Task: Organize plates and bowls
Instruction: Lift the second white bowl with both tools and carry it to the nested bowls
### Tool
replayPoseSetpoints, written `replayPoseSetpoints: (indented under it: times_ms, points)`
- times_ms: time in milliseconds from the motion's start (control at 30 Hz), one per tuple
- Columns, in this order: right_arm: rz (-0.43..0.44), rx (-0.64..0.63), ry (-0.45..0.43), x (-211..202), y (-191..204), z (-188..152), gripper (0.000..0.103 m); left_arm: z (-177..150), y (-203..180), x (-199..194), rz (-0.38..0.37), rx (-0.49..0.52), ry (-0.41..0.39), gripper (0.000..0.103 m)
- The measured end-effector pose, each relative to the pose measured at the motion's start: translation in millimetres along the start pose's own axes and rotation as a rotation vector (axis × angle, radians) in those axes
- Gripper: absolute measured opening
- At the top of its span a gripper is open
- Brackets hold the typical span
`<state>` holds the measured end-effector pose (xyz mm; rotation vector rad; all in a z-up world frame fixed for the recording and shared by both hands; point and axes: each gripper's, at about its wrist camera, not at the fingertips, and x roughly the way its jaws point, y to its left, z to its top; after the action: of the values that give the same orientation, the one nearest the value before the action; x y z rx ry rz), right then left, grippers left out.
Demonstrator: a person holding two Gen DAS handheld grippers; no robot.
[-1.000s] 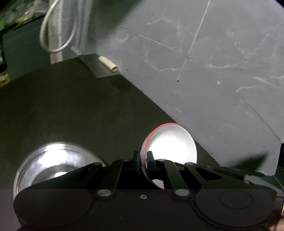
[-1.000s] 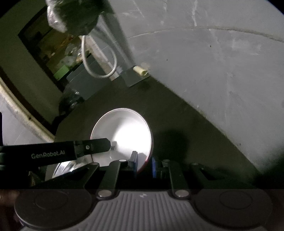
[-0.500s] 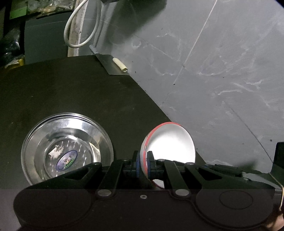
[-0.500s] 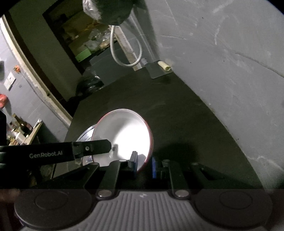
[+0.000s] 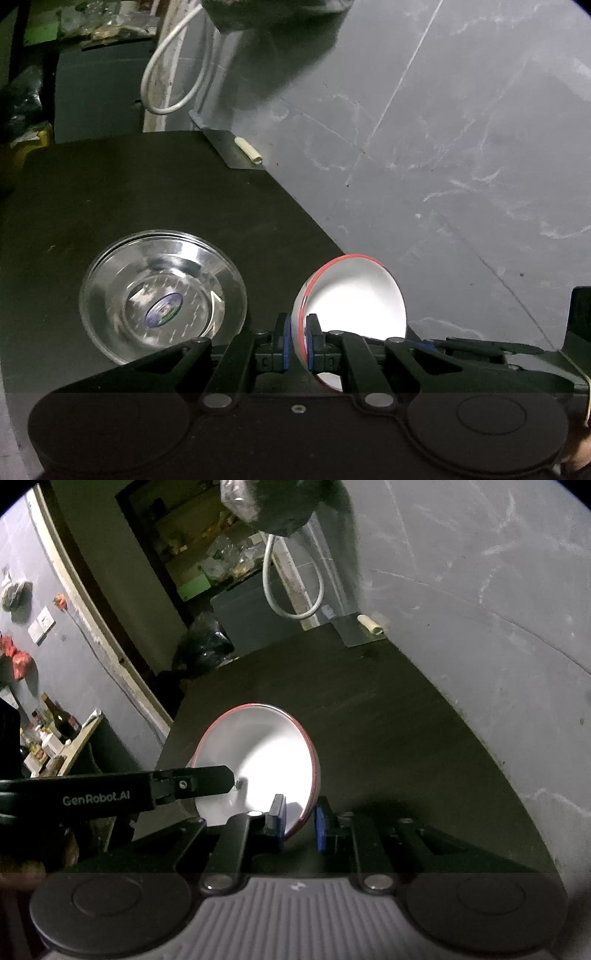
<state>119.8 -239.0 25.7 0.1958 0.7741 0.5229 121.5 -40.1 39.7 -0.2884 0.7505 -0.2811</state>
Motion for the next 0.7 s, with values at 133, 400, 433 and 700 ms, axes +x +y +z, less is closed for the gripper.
replayPoseSetpoints:
  times_ms: [133, 400, 433, 700]
  points:
    - [-0.029, -0.053, -0.015, -15, 29, -4, 0.018, -10, 9, -24, -0.029, -0.027, -0.044, 0.008]
    - [-0.067, -0.143, -0.035, -35, 86, -29, 0.019, -33, 33, -62, -0.065, -0.059, -0.078, 0.008]
    - [-0.074, -0.15, -0.035, -37, 90, -33, 0.019, -37, 36, -65, -0.071, -0.066, -0.08, 0.008]
    - [-0.058, -0.19, 0.021, -29, 113, -36, 0.019, -49, 55, -75, -0.053, -0.125, -0.047, 0.008]
